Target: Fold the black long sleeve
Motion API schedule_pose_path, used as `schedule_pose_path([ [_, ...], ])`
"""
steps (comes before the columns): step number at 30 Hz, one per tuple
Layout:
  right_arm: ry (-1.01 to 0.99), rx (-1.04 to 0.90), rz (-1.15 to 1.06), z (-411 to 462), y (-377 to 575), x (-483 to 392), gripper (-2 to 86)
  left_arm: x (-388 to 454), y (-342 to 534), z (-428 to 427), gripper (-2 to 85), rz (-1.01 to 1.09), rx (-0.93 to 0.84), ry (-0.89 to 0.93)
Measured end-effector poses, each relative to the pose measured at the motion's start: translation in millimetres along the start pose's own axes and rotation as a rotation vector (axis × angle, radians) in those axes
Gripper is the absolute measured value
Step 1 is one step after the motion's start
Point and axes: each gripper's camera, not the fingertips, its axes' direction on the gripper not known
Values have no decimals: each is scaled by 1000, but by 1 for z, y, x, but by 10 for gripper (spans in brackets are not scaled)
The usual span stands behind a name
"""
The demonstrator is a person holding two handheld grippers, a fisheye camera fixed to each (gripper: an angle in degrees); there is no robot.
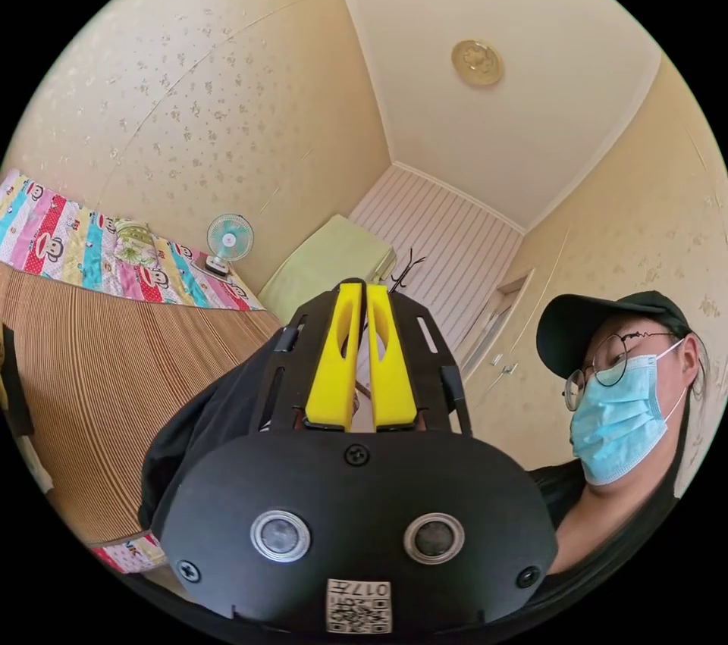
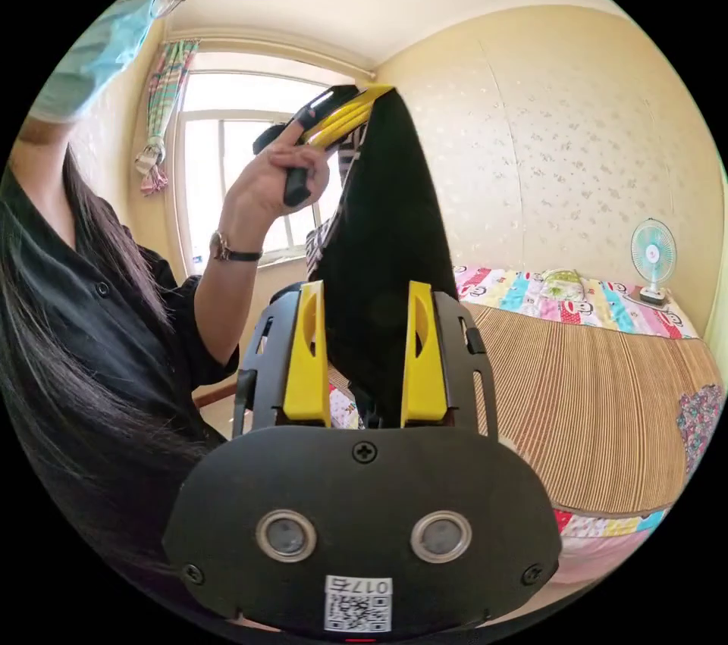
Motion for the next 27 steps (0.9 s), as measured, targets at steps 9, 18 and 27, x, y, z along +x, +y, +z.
schedule_pose_path([
  [9,352,106,-35,68,42,-100,179,-10,18,32,-8,-174,109,20],
  [18,768,180,-100,96,16,-106,42,-10,15,25,-8,-192,174,12],
  [27,658,455,113,-24,-57,-47,5,-64,11,1,-8,-128,-107,48],
])
